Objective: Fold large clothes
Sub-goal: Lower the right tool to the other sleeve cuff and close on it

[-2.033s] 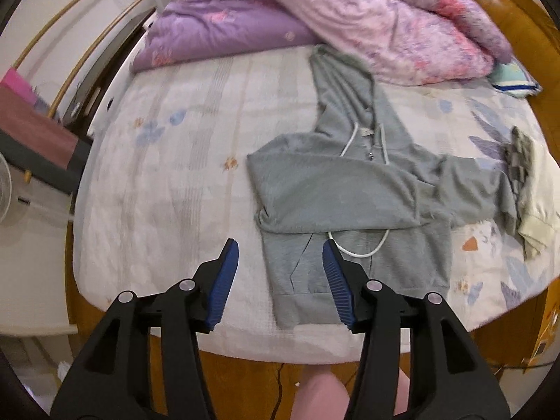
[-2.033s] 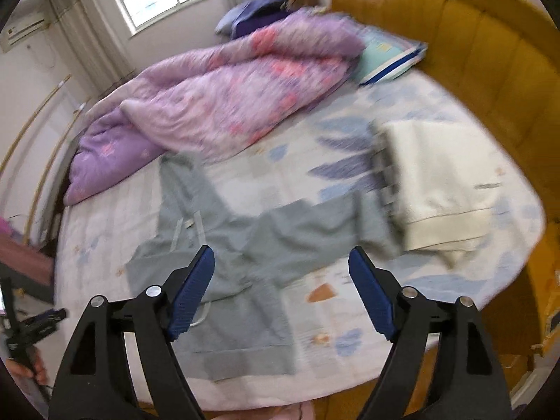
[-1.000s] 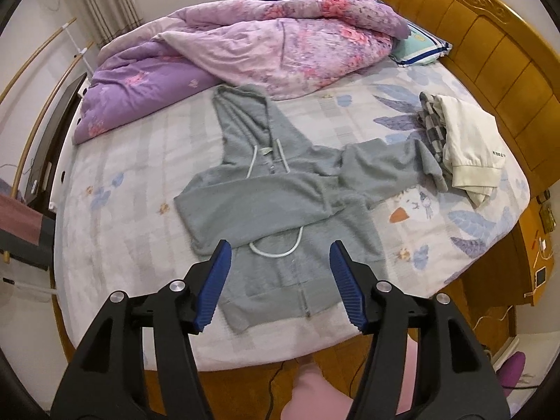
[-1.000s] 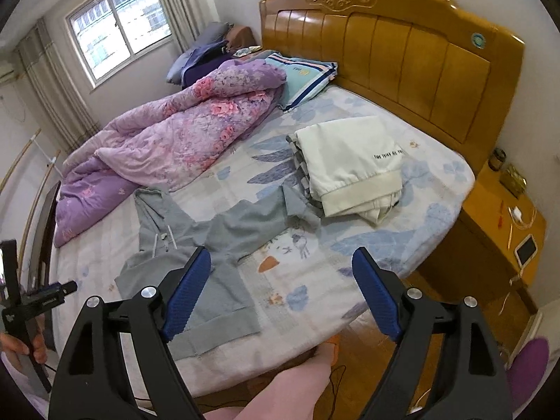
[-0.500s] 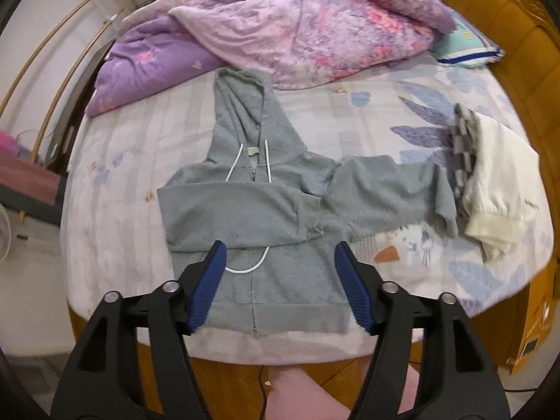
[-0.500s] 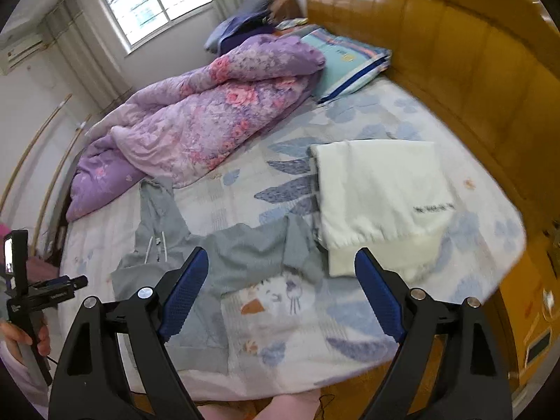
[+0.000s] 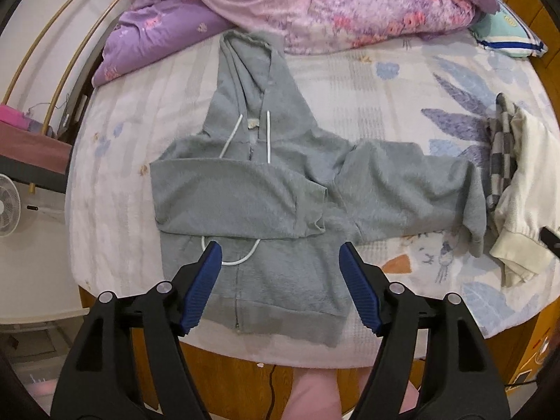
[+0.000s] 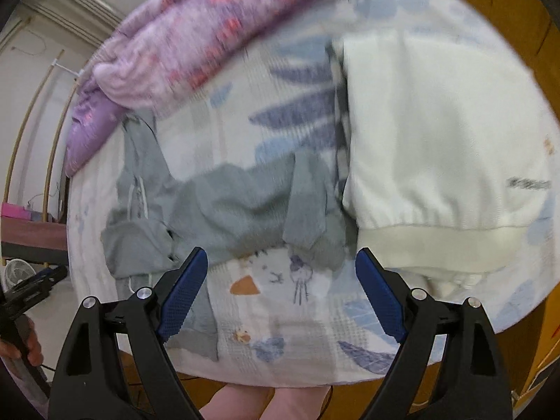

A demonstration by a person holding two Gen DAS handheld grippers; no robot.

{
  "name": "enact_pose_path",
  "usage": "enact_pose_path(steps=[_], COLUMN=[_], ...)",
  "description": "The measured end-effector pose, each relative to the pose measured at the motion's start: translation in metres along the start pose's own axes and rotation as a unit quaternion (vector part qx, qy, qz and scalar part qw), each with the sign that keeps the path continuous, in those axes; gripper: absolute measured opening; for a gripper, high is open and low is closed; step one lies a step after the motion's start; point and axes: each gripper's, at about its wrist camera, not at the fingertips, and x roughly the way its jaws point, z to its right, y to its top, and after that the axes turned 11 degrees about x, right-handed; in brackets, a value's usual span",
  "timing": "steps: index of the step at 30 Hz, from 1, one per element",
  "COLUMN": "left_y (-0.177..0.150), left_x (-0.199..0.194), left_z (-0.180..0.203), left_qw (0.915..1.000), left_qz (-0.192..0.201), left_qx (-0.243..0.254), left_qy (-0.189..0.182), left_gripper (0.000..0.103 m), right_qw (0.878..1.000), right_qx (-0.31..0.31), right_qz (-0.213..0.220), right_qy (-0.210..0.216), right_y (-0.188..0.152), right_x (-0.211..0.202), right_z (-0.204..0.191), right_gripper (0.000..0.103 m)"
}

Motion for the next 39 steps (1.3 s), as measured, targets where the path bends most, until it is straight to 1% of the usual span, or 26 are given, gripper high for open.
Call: enact_pose_path(steps=[3, 6, 9, 10, 11, 12, 13, 14, 15, 16, 17, 18, 19, 20, 24, 25, 27, 28, 30, 31, 32, 33, 34, 36, 38, 39], left_y=[0.001, -0.001, -0.004, -0.005, -0.006, -0.007, -0.008, -0.009, -0.009, -0.01, -0.011, -0.012, -0.011, -0.011, -0.009, -0.009, -0.006, -0.005, -0.002, -0.001, 0.001, 0.003, 0.005, 0.01, 0.017, 0.02], left_x=[0.027, 0.048, 0.064, 0.07, 0.075, 0.078, 0.08, 0.083, 0.083, 0.084, 0.085, 0.086, 0.087, 0.087, 0.092, 0.093, 0.095, 0.096, 0.098, 0.101, 0.102, 0.103, 0.103, 0.105, 0.109, 0.111], left_z=[0.003, 0.008, 0.013, 0.015, 0.017, 0.019, 0.02, 0.02, 0.02, 0.019, 0.019, 0.018, 0.018, 0.017, 0.016, 0.016, 0.017, 0.018, 0.02, 0.021, 0.022, 0.023, 0.024, 0.024, 0.023, 0.022], left_qw=[0.9996, 0.9988, 0.9979, 0.9974, 0.9971, 0.9969, 0.9968, 0.9965, 0.9963, 0.9962, 0.9961, 0.996, 0.9958, 0.9958, 0.9956, 0.9956, 0.9959, 0.996, 0.9961, 0.996, 0.9961, 0.9963, 0.9968, 0.9973, 0.9978, 0.998], left_qz=[-0.024, -0.044, -0.06, -0.067, -0.072, -0.076, -0.079, -0.082, -0.084, -0.085, -0.085, -0.088, -0.089, -0.09, -0.092, -0.092, -0.09, -0.088, -0.086, -0.087, -0.087, -0.083, -0.077, -0.069, -0.064, -0.061], left_qx=[-0.012, -0.019, -0.02, -0.016, -0.013, -0.009, -0.008, -0.009, -0.01, -0.01, -0.01, -0.01, -0.01, -0.009, -0.01, -0.01, -0.004, -0.002, 0.0, 0.002, 0.006, 0.009, 0.013, 0.017, 0.016, 0.016], left_qy=[-0.009, -0.01, -0.017, -0.02, -0.018, -0.013, -0.012, -0.013, -0.015, -0.018, -0.018, -0.017, -0.016, -0.015, -0.012, -0.013, -0.011, -0.012, -0.018, -0.019, -0.018, -0.017, -0.019, -0.02, -0.012, -0.011], left_gripper=[0.071, 0.07, 0.071, 0.071, 0.071, 0.071, 0.071, 0.071, 0.071, 0.07, 0.071, 0.071, 0.071, 0.071, 0.071, 0.071, 0.071, 0.071, 0.071, 0.071, 0.071, 0.071, 0.071, 0.071, 0.071, 0.071], right_qw=[1.0, 0.998, 0.995, 0.993, 0.993, 0.994, 0.994, 0.989, 0.979, 0.97, 0.96, 0.943, 0.932, 0.923, 0.908, 0.899, 0.887, 0.885, 0.886, 0.885, 0.89, 0.894, 0.906, 0.938, 0.961, 0.972], right_qx=[-0.003, -0.032, -0.077, -0.071, -0.05, -0.015, 0.046, 0.103, 0.164, 0.203, 0.245, 0.294, 0.32, 0.342, 0.379, 0.398, 0.42, 0.425, 0.432, 0.437, 0.435, 0.425, 0.4, 0.326, 0.257, 0.213], right_qz=[-0.022, -0.03, -0.017, -0.053, -0.073, -0.089, -0.099, -0.107, -0.108, -0.1, -0.085, -0.068, -0.061, -0.057, -0.062, -0.062, -0.049, -0.038, -0.032, -0.027, -0.031, -0.03, -0.028, -0.001, 0.027, 0.052], right_qy=[-0.015, -0.036, -0.058, -0.08, -0.083, -0.067, -0.023, 0.02, 0.062, 0.086, 0.108, 0.139, 0.157, 0.169, 0.169, 0.173, 0.186, 0.187, 0.166, 0.155, 0.136, 0.139, 0.139, 0.113, 0.095, 0.09], right_y=[0.001, -0.002, -0.011, -0.013, -0.013, -0.014, -0.016, -0.019, -0.021, -0.023, -0.026, -0.03, -0.032, -0.034, -0.035, -0.034, -0.03, -0.027, -0.023, -0.024, -0.023, -0.022, -0.018, -0.006, 0.005, 0.012], right_x=[0.046, 0.085, 0.115, 0.134, 0.142, 0.147, 0.146, 0.143, 0.138, 0.132, 0.124, 0.115, 0.112, 0.112, 0.139, 0.15, 0.162, 0.167, 0.177, 0.178, 0.176, 0.173, 0.163, 0.129, 0.098, 0.073], right_z=[0.008, 0.012, 0.014, 0.019, 0.029, 0.039, 0.054, 0.068, 0.083, 0.093, 0.104, 0.117, 0.123, 0.128, 0.137, 0.139, 0.14, 0.139, 0.137, 0.136, 0.135, 0.132, 0.125, 0.104, 0.083, 0.069], right_gripper=[0.083, 0.068, 0.066, 0.066, 0.066, 0.066, 0.066, 0.066, 0.066, 0.066, 0.066, 0.066, 0.066, 0.066, 0.066, 0.066, 0.066, 0.066, 0.066, 0.058, 0.042, 0.028, 0.018, 0.017, 0.017, 0.016])
